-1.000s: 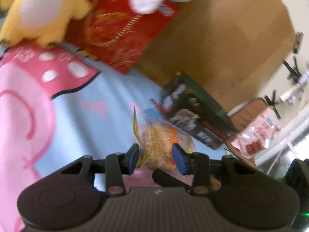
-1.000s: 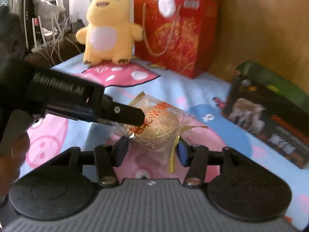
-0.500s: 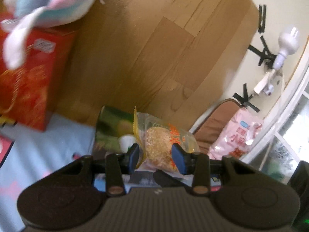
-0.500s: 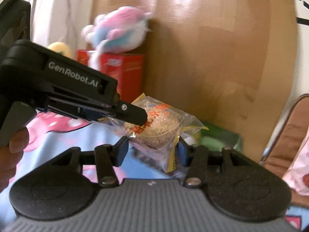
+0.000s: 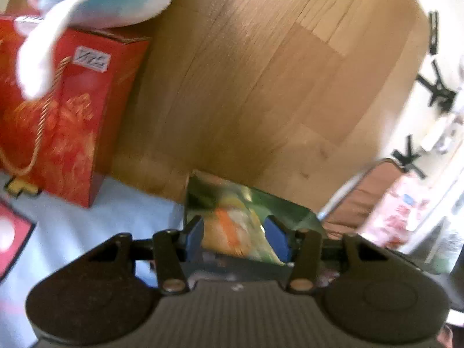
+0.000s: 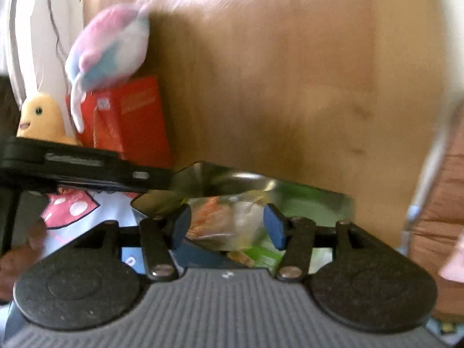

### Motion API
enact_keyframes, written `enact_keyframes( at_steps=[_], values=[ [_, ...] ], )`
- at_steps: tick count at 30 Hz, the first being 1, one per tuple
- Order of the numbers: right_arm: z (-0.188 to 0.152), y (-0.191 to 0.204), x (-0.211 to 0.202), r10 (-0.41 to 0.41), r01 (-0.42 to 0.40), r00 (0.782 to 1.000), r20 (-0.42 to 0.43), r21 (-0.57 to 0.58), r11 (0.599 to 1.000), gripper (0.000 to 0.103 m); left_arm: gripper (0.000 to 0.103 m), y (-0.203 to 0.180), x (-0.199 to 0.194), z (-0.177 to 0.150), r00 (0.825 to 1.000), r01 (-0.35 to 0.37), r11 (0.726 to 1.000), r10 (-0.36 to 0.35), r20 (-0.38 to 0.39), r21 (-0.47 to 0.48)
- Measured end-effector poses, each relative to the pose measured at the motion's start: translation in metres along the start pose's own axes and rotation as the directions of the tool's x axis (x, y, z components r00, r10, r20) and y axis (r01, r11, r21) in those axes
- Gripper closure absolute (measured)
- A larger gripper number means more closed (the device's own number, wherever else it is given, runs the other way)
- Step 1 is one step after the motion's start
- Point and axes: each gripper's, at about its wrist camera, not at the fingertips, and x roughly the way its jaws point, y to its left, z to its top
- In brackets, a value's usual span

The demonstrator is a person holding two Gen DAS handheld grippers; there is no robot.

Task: Organize snacks
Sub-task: 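Drop the cake bag into the black box with the left gripper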

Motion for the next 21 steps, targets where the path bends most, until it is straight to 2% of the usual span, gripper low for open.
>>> enact_keyframes(
  at_steps=[4,8,11,13,15,19,21],
  values=[
    [-0.025,-0.029,-0.049,-0.049,0.048,0.999,0.009,0.116,0.992,0.044,0.054,-0.001,-0.026,-0.028,0.998,0.047,0.999,-0.048,-0.041,-0.028],
    [-0.065,-0.034,-0.099,-0.041,0.041,0.999,-0.004,0.183,0.982,0.044,0.054,-0.014,-0.033,-0.063,0.986,0.088,0.996,-0.089,-0.138,-0.017],
    [-0.091,-0.017,-0.123,0.022,-0.017,0.999,-0.027,0.181,0.983,0.044,0.054,-0.024,-0.042,-0.084,0.977,0.114,0.993,-0.112,-0.181,0.001],
    [-0.104,0.000,-0.134,0.033,-0.027,0.999,-0.041,0.135,0.990,0.044,0.054,-0.030,-0.048,-0.092,0.971,0.139,0.990,-0.139,-0.196,-0.009],
    [-0.113,0.014,-0.142,-0.006,0.010,0.999,-0.048,0.086,0.996,0.044,0.054,-0.034,-0.053,-0.099,0.968,0.146,0.989,-0.145,-0.207,-0.010],
    [-0.131,0.020,-0.151,-0.036,0.045,0.995,-0.093,0.094,0.995,0.044,0.054,-0.039,-0.066,-0.108,0.969,0.146,0.989,-0.143,-0.202,-0.002],
    [-0.137,0.016,-0.149,-0.091,0.102,0.990,-0.107,0.108,0.989,0.044,0.054,-0.036,-0.070,-0.109,0.970,0.135,0.991,-0.134,-0.204,-0.010]
  ],
)
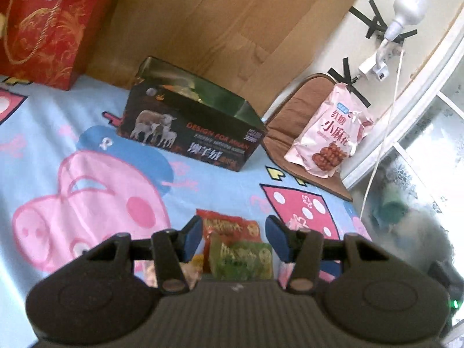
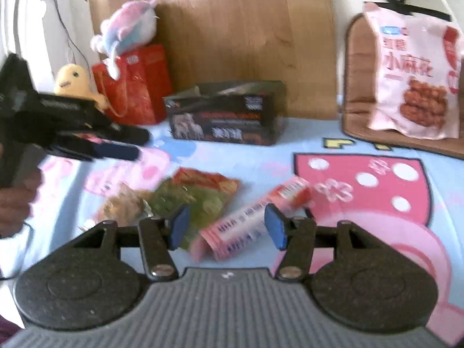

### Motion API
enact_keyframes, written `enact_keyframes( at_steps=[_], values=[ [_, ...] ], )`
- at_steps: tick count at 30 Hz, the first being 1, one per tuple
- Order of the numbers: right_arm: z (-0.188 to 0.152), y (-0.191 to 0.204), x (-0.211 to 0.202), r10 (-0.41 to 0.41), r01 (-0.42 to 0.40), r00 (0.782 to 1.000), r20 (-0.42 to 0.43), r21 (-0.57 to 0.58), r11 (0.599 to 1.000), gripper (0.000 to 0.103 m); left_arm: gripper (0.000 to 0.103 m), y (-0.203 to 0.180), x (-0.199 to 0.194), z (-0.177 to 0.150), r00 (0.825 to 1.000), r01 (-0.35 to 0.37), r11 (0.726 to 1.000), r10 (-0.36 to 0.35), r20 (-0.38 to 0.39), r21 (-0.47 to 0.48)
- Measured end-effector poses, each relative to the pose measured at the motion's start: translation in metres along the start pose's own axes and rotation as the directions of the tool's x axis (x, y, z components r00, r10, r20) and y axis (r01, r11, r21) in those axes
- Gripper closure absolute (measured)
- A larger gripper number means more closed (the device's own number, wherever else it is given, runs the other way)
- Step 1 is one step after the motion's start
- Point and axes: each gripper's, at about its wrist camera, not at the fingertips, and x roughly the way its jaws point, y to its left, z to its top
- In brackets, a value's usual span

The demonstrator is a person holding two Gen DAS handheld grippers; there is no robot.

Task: Organize snacks
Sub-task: 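Drop the cake bag into the black box with the left gripper, then grasp the pink candy stick box with the left gripper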

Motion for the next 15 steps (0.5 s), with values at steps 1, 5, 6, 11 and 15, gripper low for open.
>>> enact_keyframes(
  at_steps=[1,5,6,11,15],
  values=[
    [0.001,-0.005,0.005,0.000,0.000,1.000,-0.011,0.041,0.999,0.044,0.054,0.002,-0.001,-0.002,1.000,-0.004,1.000,0.004,-0.002,-0.013],
    [0.001,-0.017,0.033,0.051,-0.035,0.995,-0.082,0.184,0.982,0.043,0.054,0.009,-0.012,-0.007,1.000,-0.003,0.999,0.003,0.004,-0.046],
    [0.000,-0.014,0.033,0.038,-0.025,0.997,-0.071,0.170,0.985,0.043,0.054,0.010,-0.016,-0.007,1.000,-0.009,0.999,0.010,0.011,-0.043],
    [0.001,0.017,0.021,-0.245,0.255,0.967,0.069,-0.220,0.942,0.059,0.054,0.019,-0.023,-0.004,0.999,-0.021,0.997,0.023,0.027,-0.071],
    [0.001,0.002,0.002,-0.295,0.309,0.950,0.104,-0.171,0.936,0.057,0.054,0.006,-0.010,0.005,1.000,0.004,0.999,-0.003,0.007,-0.034]
  ],
)
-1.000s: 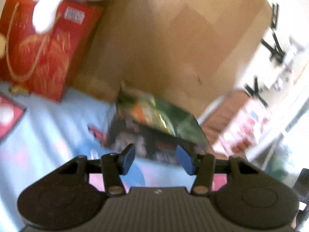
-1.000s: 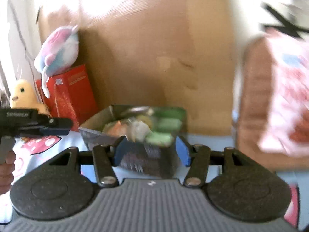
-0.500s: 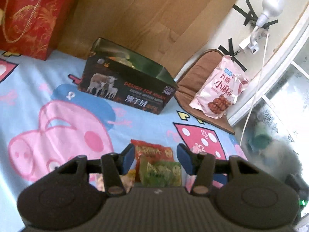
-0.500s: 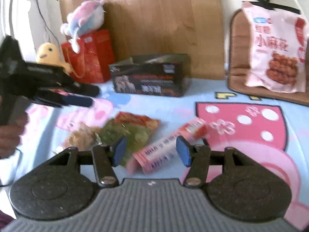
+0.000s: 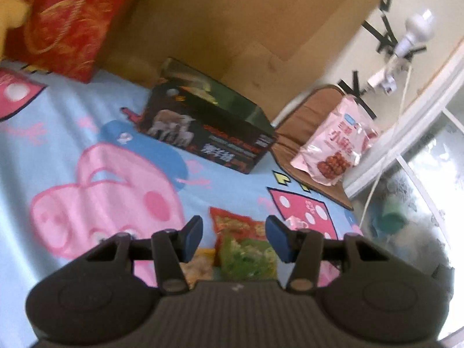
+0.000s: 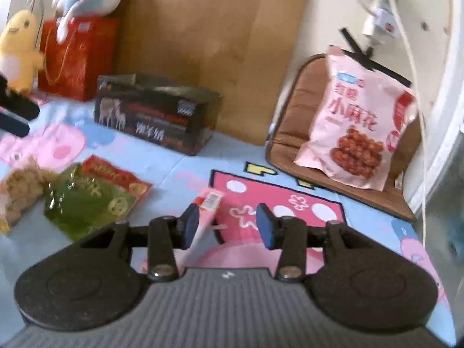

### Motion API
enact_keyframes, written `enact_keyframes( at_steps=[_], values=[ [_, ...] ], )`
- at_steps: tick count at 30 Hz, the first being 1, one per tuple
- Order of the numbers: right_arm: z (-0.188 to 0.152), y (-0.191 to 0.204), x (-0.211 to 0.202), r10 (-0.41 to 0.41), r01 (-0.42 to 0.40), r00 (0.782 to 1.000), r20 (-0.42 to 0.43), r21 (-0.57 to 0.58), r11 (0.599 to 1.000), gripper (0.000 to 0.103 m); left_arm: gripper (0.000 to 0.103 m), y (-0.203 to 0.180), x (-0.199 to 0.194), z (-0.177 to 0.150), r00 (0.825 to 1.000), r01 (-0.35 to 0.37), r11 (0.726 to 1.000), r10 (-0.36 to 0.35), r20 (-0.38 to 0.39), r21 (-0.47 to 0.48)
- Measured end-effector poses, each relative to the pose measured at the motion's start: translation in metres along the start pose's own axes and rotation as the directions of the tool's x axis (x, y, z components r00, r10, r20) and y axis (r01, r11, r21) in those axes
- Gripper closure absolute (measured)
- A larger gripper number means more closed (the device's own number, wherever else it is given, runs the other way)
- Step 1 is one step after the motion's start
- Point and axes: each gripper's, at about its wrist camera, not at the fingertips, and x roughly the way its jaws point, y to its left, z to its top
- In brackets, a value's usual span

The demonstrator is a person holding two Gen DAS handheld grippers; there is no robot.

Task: Organize snacks
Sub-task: 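Grasp the pink candy stick box with the left gripper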

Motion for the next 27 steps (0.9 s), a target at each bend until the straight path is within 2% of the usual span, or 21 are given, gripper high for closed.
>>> enact_keyframes(
  at_steps=[3,5,7,8,9,11,12,13,15,17,18,21,23,25,27],
  values=[
    [-0.008,-0.012,-0.012,0.058,-0.056,0.998,-0.014,0.114,0.992,0.055,0.054,-0.025,0.021,0.008,0.999,0.022,0.997,-0.020,-0.029,0.070],
    [-0.014,-0.006,-0.013,0.146,-0.140,0.989,-0.019,0.178,0.974,0.044,0.052,-0.047,0.044,0.013,0.997,0.041,0.990,-0.033,-0.063,0.135],
    [-0.020,0.006,-0.011,0.208,-0.202,0.978,-0.014,0.181,0.962,0.027,0.048,-0.067,0.066,0.014,0.995,0.052,0.982,-0.035,-0.097,0.184],
    [-0.022,0.013,-0.008,0.216,-0.210,0.976,-0.020,0.161,0.964,0.025,0.048,-0.074,0.076,0.012,0.993,0.057,0.978,-0.035,-0.112,0.200],
    [-0.024,0.021,-0.002,0.205,-0.199,0.978,-0.040,0.124,0.972,0.028,0.048,-0.080,0.084,0.012,0.991,0.060,0.977,-0.034,-0.127,0.207],
    [-0.025,0.026,0.010,0.148,-0.146,0.985,-0.088,0.023,0.989,0.054,0.048,-0.086,0.097,0.011,0.989,0.069,0.976,-0.039,-0.145,0.205],
    [-0.024,0.021,0.008,0.143,-0.143,0.986,-0.080,0.003,0.990,0.062,0.048,-0.087,0.101,0.011,0.988,0.071,0.977,-0.041,-0.148,0.203],
    [-0.023,0.013,0.007,0.121,-0.121,0.990,-0.071,-0.003,0.993,0.064,0.048,-0.087,0.106,0.011,0.988,0.070,0.977,-0.039,-0.151,0.201],
    [-0.022,-0.009,0.004,0.045,-0.045,0.998,-0.033,-0.001,0.999,0.060,0.048,-0.086,0.117,0.013,0.986,0.062,0.979,-0.031,-0.162,0.192],
    [-0.024,-0.028,0.003,-0.041,0.041,0.999,-0.020,0.031,0.999,0.049,0.048,-0.087,0.129,0.015,0.983,0.062,0.982,-0.029,-0.180,0.178],
    [-0.026,-0.036,0.002,-0.051,0.052,0.999,-0.019,0.053,0.997,0.048,0.048,-0.088,0.134,0.015,0.981,0.063,0.983,-0.030,-0.189,0.175],
    [-0.031,-0.053,-0.001,0.015,-0.012,1.000,-0.024,0.140,0.990,0.047,0.048,-0.092,0.145,0.010,0.974,0.078,0.981,-0.038,-0.223,0.176],
    [-0.035,-0.051,-0.003,0.065,-0.059,0.997,-0.032,0.153,0.986,0.045,0.048,-0.095,0.150,0.005,0.971,0.088,0.978,-0.043,-0.235,0.187],
    [-0.036,-0.046,-0.002,0.077,-0.071,0.997,-0.032,0.147,0.987,0.039,0.048,-0.099,0.155,0.000,0.968,0.085,0.975,-0.033,-0.247,0.204],
    [-0.037,-0.042,0.000,0.081,-0.072,0.995,-0.050,0.153,0.986,0.039,0.048,-0.099,0.163,-0.004,0.964,0.072,0.974,-0.013,-0.264,0.216]
  ],
)
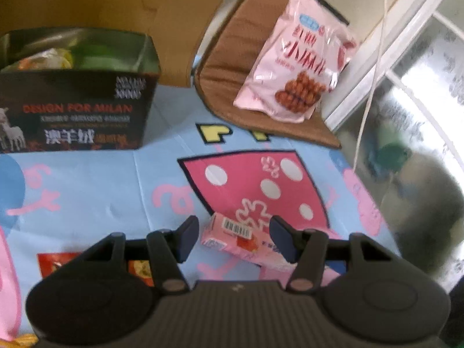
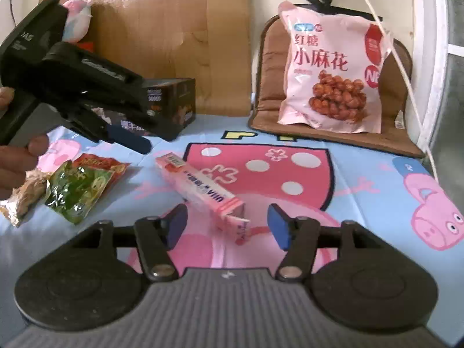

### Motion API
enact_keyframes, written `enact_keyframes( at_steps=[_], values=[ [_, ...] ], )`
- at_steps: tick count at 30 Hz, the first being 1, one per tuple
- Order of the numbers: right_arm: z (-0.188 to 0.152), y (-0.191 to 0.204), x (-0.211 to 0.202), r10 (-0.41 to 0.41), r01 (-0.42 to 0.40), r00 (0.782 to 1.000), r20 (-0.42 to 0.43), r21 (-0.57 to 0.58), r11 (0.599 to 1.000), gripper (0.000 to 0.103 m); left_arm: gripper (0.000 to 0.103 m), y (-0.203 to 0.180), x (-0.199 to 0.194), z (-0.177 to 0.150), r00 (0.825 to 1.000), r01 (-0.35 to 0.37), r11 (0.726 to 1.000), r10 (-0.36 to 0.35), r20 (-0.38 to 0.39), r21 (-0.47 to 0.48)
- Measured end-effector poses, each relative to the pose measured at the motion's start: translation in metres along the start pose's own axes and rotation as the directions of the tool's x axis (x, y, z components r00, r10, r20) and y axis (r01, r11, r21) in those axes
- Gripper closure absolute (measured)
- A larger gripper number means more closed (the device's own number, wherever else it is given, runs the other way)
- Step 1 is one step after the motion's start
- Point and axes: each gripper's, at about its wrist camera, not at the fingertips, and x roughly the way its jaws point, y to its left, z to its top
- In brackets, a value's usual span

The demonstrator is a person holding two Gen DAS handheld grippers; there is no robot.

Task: Organize snacks
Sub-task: 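Grasp the pink candy stick box with the left gripper, then lower the pink box into the black box and open the left gripper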

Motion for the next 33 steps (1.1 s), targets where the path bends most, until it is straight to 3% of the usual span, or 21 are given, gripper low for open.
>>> enact_keyframes(
  at_steps=[5,9,13,14,18,22,28,33],
  values=[
    [-0.001,-0.001,0.002,-0.066,0.066,0.998,-0.025,0.028,0.997,0.041,0.050,-0.003,0.010,-0.005,1.000,0.006,1.000,-0.005,-0.014,0.024],
    [-0.009,-0.006,-0.011,-0.091,0.094,0.995,-0.038,0.111,0.989,0.041,0.051,0.004,0.008,-0.005,0.999,0.033,0.999,-0.033,-0.013,-0.010],
    [-0.009,-0.005,-0.006,-0.049,0.056,0.997,-0.053,0.142,0.988,0.056,0.053,-0.002,0.012,-0.005,0.999,0.033,0.999,-0.033,-0.013,0.011],
    [-0.006,-0.004,0.000,-0.056,0.061,0.998,-0.043,0.131,0.990,0.056,0.058,-0.003,0.013,-0.005,0.999,0.039,0.999,-0.038,-0.019,0.019],
    [0.005,0.004,0.023,-0.097,0.099,0.994,-0.047,0.056,0.993,0.056,0.060,0.000,0.004,-0.005,1.000,-0.005,0.999,0.005,-0.003,0.043],
    [0.017,0.015,0.023,-0.050,0.051,0.998,-0.027,0.031,0.998,0.061,0.060,0.021,-0.034,-0.006,0.997,-0.024,1.000,0.024,0.071,0.010],
    [0.052,0.061,0.041,0.100,-0.095,0.994,0.051,-0.099,0.991,0.061,0.060,0.070,-0.102,0.002,0.967,-0.098,0.988,0.123,0.222,-0.122],
    [0.099,0.100,0.060,0.160,-0.117,0.973,0.166,-0.245,0.962,0.061,0.058,0.090,-0.137,0.052,0.924,-0.137,0.983,0.172,0.342,-0.125]
  ],
)
